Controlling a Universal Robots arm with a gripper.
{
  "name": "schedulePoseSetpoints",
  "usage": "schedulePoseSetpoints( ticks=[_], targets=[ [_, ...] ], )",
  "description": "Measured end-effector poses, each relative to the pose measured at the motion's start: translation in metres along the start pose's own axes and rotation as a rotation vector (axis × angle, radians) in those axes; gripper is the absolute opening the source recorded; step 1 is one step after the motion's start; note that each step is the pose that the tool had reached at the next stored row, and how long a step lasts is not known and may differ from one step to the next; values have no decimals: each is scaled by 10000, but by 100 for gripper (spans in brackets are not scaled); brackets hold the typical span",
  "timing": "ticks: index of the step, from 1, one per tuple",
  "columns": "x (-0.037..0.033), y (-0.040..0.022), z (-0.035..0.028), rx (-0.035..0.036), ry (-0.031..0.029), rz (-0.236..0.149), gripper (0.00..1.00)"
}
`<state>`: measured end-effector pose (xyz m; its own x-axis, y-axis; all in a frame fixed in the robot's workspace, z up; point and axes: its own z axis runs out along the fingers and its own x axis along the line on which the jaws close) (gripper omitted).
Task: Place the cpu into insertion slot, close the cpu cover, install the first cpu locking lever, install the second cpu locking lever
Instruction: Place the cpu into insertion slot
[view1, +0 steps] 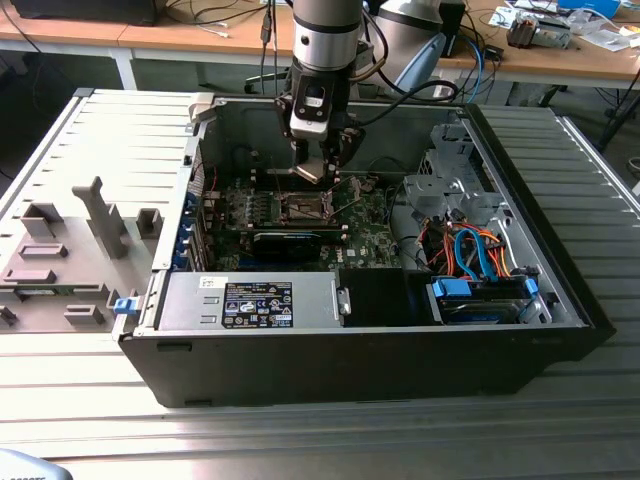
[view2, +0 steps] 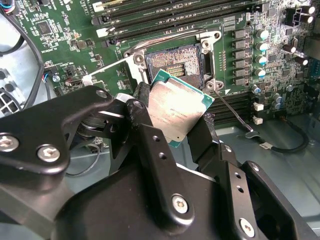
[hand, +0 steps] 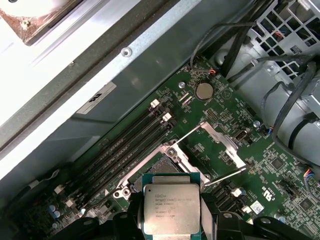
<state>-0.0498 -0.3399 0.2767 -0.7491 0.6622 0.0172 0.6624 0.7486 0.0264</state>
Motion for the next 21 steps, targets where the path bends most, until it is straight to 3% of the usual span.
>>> schedulePoseSetpoints(
  ticks=[21],
  targets=[
    [0, 0, 0, -4, -7, 242, 55]
  ],
)
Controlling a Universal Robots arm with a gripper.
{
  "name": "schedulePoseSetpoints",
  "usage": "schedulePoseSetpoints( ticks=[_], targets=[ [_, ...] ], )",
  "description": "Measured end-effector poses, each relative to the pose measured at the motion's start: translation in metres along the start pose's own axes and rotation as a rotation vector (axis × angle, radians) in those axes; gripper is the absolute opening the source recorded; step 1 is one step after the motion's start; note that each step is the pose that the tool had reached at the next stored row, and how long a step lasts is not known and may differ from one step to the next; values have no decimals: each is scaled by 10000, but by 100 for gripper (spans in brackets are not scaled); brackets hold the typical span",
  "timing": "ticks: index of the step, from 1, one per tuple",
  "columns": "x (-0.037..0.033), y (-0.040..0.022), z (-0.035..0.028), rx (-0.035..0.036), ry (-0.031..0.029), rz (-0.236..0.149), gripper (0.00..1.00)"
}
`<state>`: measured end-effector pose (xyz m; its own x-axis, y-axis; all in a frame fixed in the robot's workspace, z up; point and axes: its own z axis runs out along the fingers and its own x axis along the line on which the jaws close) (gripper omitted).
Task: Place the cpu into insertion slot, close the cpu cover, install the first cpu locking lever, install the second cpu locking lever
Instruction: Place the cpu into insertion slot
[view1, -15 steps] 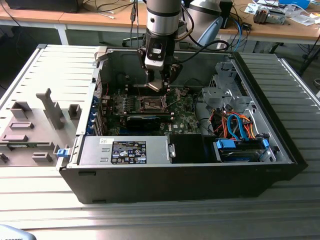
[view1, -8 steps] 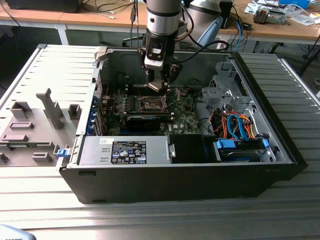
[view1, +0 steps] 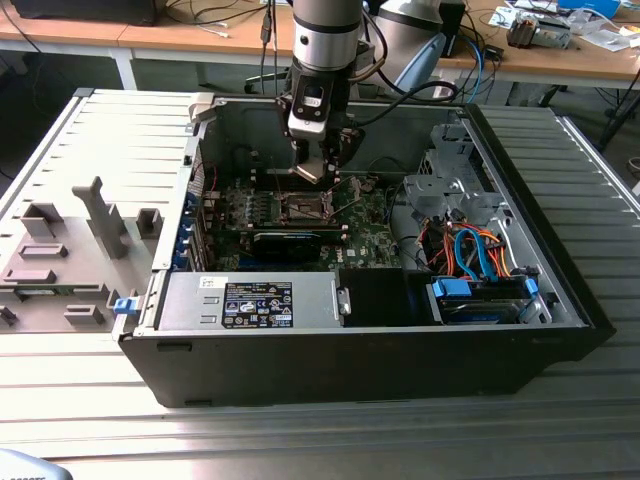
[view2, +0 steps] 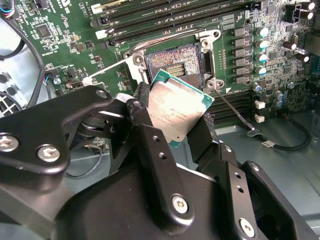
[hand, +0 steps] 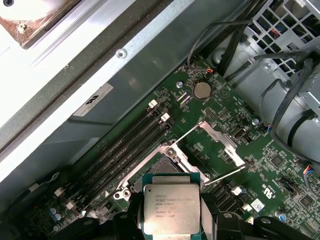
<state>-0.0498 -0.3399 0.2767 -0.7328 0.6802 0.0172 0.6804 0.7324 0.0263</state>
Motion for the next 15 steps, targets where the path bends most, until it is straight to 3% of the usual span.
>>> schedulePoseSetpoints(
  ticks=[15],
  targets=[
    [0, 0, 0, -3, -4, 157, 55]
  ],
)
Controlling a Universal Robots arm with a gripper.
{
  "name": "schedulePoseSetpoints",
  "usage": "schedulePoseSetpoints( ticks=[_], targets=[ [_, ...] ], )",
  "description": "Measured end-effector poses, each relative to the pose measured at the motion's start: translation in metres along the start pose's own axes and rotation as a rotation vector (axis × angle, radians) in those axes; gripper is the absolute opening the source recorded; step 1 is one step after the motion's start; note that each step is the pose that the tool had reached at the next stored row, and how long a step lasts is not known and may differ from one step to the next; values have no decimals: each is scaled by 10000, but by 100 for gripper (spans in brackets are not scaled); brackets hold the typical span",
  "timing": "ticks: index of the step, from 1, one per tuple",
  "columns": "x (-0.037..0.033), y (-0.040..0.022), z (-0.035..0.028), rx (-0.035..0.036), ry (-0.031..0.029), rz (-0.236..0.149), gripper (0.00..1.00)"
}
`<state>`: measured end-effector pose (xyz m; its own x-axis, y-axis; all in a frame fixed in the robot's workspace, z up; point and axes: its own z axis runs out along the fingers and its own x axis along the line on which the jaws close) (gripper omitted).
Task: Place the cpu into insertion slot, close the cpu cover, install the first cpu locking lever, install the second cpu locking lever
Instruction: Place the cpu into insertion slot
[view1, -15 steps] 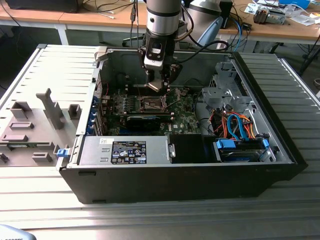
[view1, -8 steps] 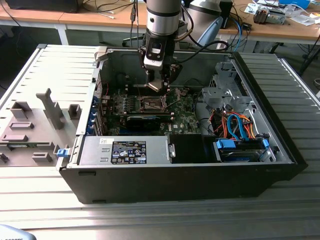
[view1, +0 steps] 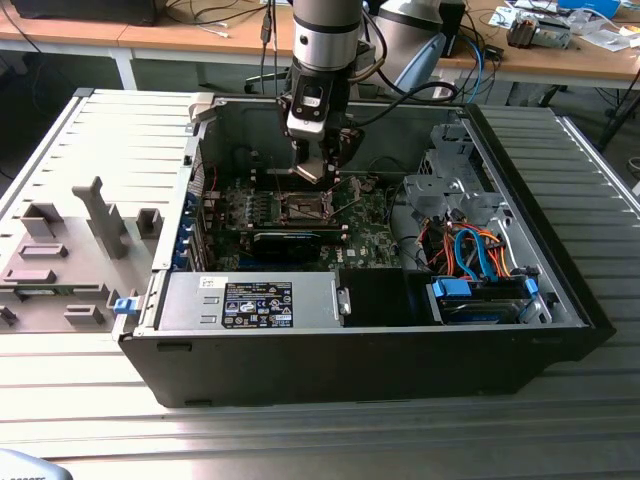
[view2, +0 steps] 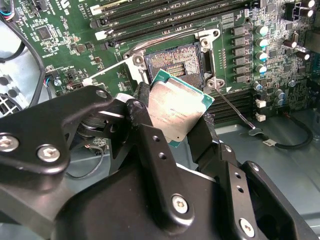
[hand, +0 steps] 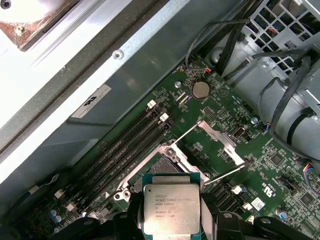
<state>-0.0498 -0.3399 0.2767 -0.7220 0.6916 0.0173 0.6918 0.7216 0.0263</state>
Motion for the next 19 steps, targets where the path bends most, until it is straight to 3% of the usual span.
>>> schedulePoseSetpoints(
  ticks=[19],
  targets=[
    [0, 0, 0, -5, -7, 249, 55]
  ],
)
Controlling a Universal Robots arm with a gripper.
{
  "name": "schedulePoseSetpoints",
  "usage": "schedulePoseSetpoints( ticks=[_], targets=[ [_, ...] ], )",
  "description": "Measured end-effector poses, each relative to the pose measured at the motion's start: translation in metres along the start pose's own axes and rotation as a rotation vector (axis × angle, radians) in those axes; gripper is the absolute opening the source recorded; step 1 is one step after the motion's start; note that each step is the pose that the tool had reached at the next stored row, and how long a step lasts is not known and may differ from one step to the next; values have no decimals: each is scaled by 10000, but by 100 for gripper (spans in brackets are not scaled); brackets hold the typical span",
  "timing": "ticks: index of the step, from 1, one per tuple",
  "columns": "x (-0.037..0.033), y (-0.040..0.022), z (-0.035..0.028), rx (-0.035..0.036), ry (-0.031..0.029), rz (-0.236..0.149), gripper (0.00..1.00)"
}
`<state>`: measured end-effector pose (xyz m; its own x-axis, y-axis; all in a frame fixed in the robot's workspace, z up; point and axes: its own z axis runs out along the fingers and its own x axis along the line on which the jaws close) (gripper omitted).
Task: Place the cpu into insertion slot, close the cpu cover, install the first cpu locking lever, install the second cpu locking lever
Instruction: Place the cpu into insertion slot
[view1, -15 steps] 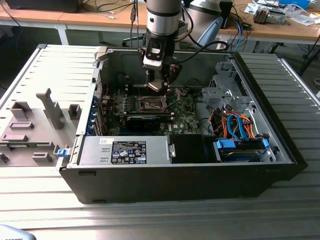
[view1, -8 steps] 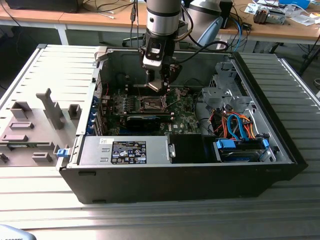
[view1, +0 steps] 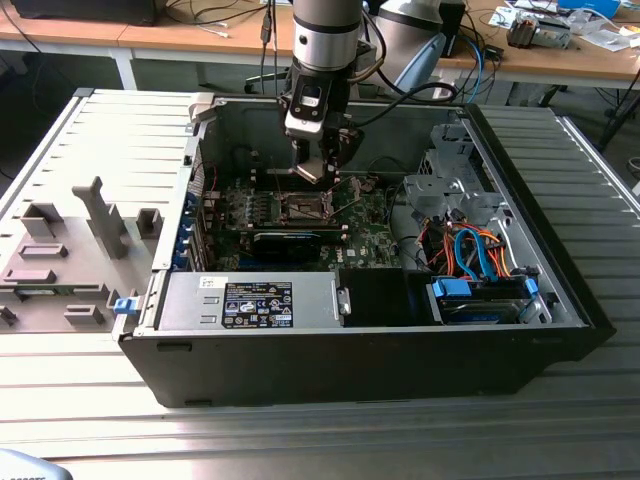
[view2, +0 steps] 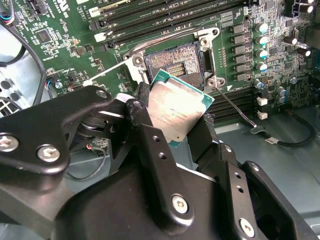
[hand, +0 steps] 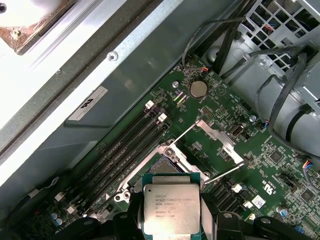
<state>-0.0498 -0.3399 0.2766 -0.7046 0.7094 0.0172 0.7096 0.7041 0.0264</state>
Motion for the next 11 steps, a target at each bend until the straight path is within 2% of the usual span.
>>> schedulePoseSetpoints(
  ticks=[11],
  targets=[
    [0, 0, 0, -3, -4, 164, 55]
  ],
)
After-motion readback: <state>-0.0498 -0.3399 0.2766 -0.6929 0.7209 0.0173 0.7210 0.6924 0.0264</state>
